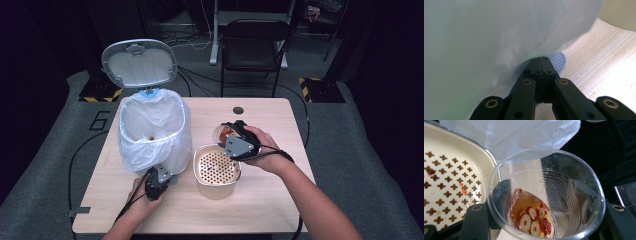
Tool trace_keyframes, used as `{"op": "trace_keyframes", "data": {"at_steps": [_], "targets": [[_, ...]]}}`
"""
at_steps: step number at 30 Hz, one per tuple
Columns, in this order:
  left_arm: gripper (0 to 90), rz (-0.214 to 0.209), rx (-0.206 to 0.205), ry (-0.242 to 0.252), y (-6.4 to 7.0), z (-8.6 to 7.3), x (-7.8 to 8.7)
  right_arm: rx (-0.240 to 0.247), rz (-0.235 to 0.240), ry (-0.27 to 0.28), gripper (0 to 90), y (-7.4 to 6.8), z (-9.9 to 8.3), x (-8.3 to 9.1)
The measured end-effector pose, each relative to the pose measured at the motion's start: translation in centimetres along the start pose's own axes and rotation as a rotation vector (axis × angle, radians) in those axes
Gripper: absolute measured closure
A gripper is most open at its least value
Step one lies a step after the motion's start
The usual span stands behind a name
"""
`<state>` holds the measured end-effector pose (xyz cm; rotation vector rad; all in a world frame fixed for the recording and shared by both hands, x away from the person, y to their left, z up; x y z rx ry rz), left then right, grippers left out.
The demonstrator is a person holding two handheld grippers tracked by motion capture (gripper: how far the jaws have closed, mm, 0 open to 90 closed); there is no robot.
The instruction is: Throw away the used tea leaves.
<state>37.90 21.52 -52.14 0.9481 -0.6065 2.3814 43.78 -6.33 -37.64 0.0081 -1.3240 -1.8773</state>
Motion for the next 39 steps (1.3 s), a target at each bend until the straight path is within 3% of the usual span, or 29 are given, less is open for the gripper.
{"op": "trace_keyframes", "data": {"at_steps": [7,11,13,17,21,26,27,29,31,33,34,35,37,38,39], "targets": [[90.0,0.002,0.000,-0.001,0.0,0.0,0.0,0.139,-0.039,-0.061,36.4,-1.4,0.4,-0.4],[90.0,0.002,0.000,-0.001,0.0,0.0,0.0,0.253,-0.054,-0.105,36.6,-2.3,0.7,-0.8],[90.0,0.002,-0.002,-0.002,0.0,0.0,0.0,0.336,-0.071,-0.133,36.8,-2.7,0.7,-1.0],[90.0,0.001,-0.001,-0.001,0.0,0.0,0.0,0.421,-0.056,-0.158,36.9,-3.5,0.9,-1.4],[90.0,0.002,-0.001,-0.002,0.0,0.0,0.0,0.559,-0.055,-0.206,37.0,-4.5,1.2,-1.7],[90.0,0.002,0.007,-0.002,0.0,0.0,0.0,0.680,-0.083,-0.240,37.0,-5.3,1.6,-1.8],[90.0,0.009,-0.012,-0.003,-0.1,0.0,0.1,0.711,-0.086,-0.245,37.1,-5.3,1.7,-1.8],[90.0,0.009,-0.013,-0.004,-0.1,0.0,0.1,0.753,-0.105,-0.275,37.1,-5.4,1.7,-1.7],[90.0,0.005,-0.006,0.000,0.0,0.0,0.0,0.823,-0.112,-0.284,37.2,-5.3,1.8,-1.7],[90.0,0.002,-0.012,0.000,-0.1,0.0,0.0,0.852,-0.140,-0.282,37.1,-5.5,1.8,-1.6],[90.0,0.001,-0.007,0.000,0.0,0.0,0.0,0.882,-0.153,-0.296,37.1,-5.6,1.9,-1.5],[90.0,-0.007,0.029,0.034,0.2,0.1,-0.2,0.921,-0.153,-0.298,37.1,-5.6,1.9,-1.6],[90.0,-0.004,-0.006,-0.010,0.0,0.0,0.1,0.957,-0.172,-0.295,37.1,-5.8,1.8,-1.7],[90.0,-0.005,0.028,0.018,0.2,0.0,-0.1,0.975,-0.191,-0.296,37.0,-5.9,1.7,-1.7],[90.0,-0.003,0.013,0.005,0.1,0.0,0.0,0.951,-0.210,-0.299,37.1,-6.3,1.3,-1.9]]}}
Point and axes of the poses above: each handheld gripper's, and its own axes: x roughly backward along the jaws, z roughly out of its top, y roughly to its right, the point moved 2 cm from there along -x, roughly forward along the jaws, and after that the axes turned 1 degree about x, right-handed, at the moved point
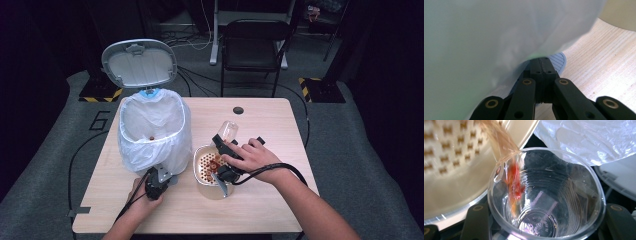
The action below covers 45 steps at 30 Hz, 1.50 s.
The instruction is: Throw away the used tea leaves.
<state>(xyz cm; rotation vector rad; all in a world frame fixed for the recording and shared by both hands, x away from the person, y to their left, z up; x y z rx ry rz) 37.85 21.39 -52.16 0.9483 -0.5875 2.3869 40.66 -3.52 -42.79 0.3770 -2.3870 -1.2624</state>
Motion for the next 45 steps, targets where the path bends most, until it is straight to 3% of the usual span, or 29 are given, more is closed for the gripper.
{"op": "trace_keyframes", "data": {"at_steps": [2,3,4,6,11,14,18,45], "targets": [[90.0,0.001,-0.006,-0.004,-0.06,-0.01,0.02,0.082,0.003,-0.020,37.0,-0.14,-0.13,0.13],[90.0,0.004,-0.016,-0.012,-0.15,0.00,0.06,0.020,-0.035,-0.006,37.0,-0.68,0.07,0.04],[90.0,0.004,-0.014,-0.009,-0.16,-0.01,0.04,0.046,-0.046,-0.003,37.0,-0.71,0.15,0.09],[90.0,0.003,-0.012,-0.010,-0.12,-0.01,0.04,0.025,-0.041,-0.022,36.9,-0.89,0.22,0.35],[90.0,0.006,-0.012,-0.011,-0.13,-0.01,0.04,0.030,-0.049,-0.010,36.8,-0.57,0.17,0.37],[90.0,0.006,-0.013,-0.012,-0.14,0.00,0.04,0.088,-0.034,-0.001,36.7,-0.20,-0.05,0.33],[90.0,0.006,-0.013,-0.011,-0.14,0.00,0.04,0.068,-0.035,0.001,36.6,-0.27,-0.12,0.36],[90.0,0.006,-0.011,-0.009,-0.16,-0.01,0.01,0.059,-0.034,0.018,36.5,-0.19,0.15,0.34]]}}
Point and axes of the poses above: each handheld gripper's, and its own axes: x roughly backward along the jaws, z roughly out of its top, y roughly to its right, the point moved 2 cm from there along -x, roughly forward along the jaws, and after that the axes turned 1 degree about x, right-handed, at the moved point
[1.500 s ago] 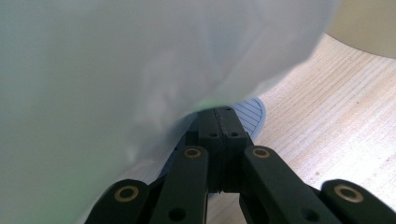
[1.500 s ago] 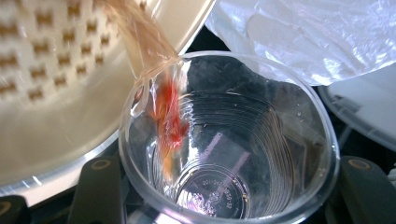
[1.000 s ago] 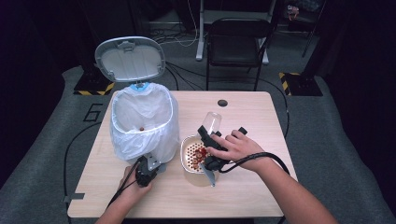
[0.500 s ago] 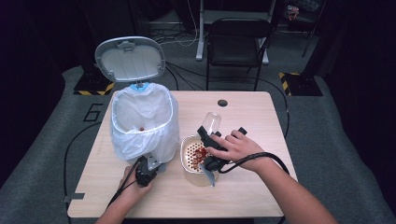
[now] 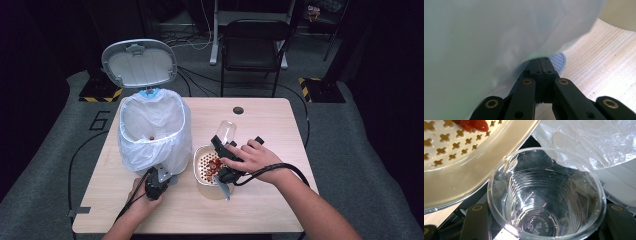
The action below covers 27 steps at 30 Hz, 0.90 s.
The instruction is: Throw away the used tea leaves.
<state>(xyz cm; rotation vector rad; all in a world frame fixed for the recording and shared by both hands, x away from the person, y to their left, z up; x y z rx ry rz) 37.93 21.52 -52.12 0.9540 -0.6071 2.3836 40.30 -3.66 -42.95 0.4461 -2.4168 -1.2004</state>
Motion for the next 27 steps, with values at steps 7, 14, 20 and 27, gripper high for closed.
{"op": "trace_keyframes", "data": {"at_steps": [7,14,20,27], "targets": [[90.0,-0.003,0.000,-0.002,0.0,0.0,0.0,-0.004,0.003,0.005,36.4,0.2,-0.1,0.0],[90.0,0.000,0.003,0.002,0.1,0.0,0.0,-0.009,-0.003,0.007,36.4,0.3,-0.1,0.1],[90.0,-0.003,0.010,0.008,0.1,0.0,0.0,-0.006,0.001,0.011,36.4,0.5,-0.2,0.1],[90.0,-0.002,0.004,0.020,0.1,0.1,0.0,-0.030,0.053,0.033,36.2,2.1,-1.2,0.3]]}}
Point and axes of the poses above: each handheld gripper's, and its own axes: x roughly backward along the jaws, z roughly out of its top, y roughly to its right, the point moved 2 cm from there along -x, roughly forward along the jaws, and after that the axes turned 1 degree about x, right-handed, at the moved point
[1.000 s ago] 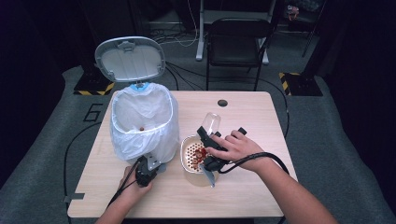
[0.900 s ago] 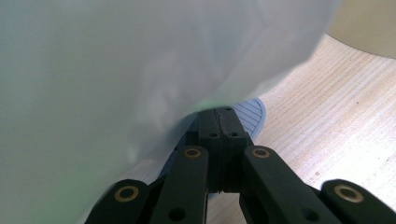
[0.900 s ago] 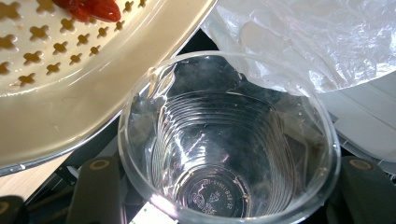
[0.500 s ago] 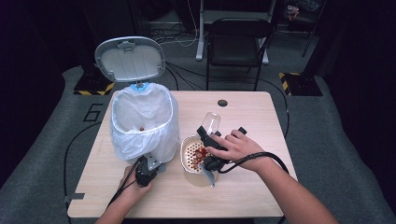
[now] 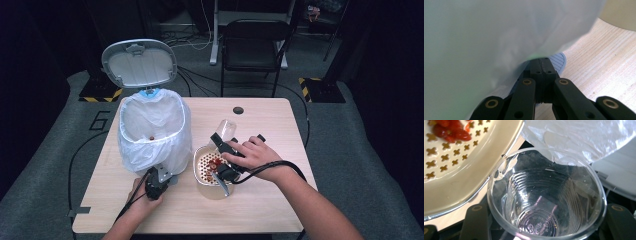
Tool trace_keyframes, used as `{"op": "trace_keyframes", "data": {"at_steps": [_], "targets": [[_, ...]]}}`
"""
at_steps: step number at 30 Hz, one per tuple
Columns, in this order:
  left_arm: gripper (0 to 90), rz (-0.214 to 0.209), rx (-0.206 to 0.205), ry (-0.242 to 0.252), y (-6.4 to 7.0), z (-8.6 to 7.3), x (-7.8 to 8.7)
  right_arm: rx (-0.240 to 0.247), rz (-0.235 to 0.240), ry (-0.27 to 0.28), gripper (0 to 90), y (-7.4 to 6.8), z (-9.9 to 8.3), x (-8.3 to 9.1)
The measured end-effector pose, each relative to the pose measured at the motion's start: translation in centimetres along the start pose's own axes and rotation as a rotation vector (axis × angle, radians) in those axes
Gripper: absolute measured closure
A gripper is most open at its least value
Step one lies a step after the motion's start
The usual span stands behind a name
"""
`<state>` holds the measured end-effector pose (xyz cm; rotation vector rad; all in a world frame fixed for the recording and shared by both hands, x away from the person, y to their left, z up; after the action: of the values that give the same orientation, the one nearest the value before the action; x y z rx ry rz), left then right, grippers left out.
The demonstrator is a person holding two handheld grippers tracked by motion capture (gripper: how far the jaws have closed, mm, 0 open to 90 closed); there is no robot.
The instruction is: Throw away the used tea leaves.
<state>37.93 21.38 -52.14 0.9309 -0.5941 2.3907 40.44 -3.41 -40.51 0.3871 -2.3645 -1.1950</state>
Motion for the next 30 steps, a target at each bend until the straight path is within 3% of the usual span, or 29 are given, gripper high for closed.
{"op": "trace_keyframes", "data": {"at_steps": [3,4,5,6,7,10,12,14,16,19,27,30], "targets": [[90.0,0.009,-0.016,-0.022,-0.2,0.0,0.1,-0.036,0.016,0.018,36.2,0.5,-0.5,0.0],[90.0,0.001,0.001,-0.020,-0.1,-0.1,0.0,-0.048,0.004,0.017,36.2,0.6,-0.7,0.1],[90.0,0.001,-0.003,-0.020,-0.1,0.0,0.0,-0.145,-0.015,0.023,36.2,0.5,-0.6,0.2],[90.0,0.002,-0.003,-0.020,-0.1,0.0,0.0,-0.202,-0.005,0.024,36.2,0.5,-0.8,0.3],[90.0,0.001,-0.002,-0.020,-0.1,0.0,0.0,-0.189,-0.009,0.034,36.2,0.9,-1.1,0.2],[90.0,0.001,-0.002,-0.020,-0.1,-0.1,0.0,-0.310,0.018,0.051,36.2,1.3,-1.5,0.4],[90.0,0.001,-0.001,-0.019,-0.1,-0.1,0.0,-0.407,0.051,0.082,36.2,1.8,-1.8,0.6],[90.0,0.001,-0.002,-0.019,-0.1,0.0,0.0,-0.459,0.072,0.109,36.2,2.6,-2.3,0.7],[90.0,0.001,-0.002,-0.019,-0.1,-0.1,0.0,-0.545,0.124,0.131,36.3,3.1,-2.7,0.7],[90.0,0.001,-0.002,-0.020,-0.1,-0.1,0.0,-0.619,0.165,0.146,36.5,3.7,-3.1,0.8],[90.0,0.002,-0.004,-0.020,-0.1,-0.1,0.0,-0.879,0.305,0.273,36.8,5.2,-4.3,0.9],[90.0,0.001,-0.002,-0.019,-0.1,-0.1,0.0,-0.977,0.399,0.309,36.8,5.4,-4.8,0.5]]}}
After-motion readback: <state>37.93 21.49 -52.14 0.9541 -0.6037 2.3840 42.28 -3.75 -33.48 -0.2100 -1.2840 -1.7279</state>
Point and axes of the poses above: each handheld gripper's, and its own axes: x roughly backward along the jaws, z roughly out of its top, y roughly to its right, the point moved 2 cm from there along -x, roughly forward along the jaws, and after that the axes turned 1 degree about x, right-handed, at the moved point
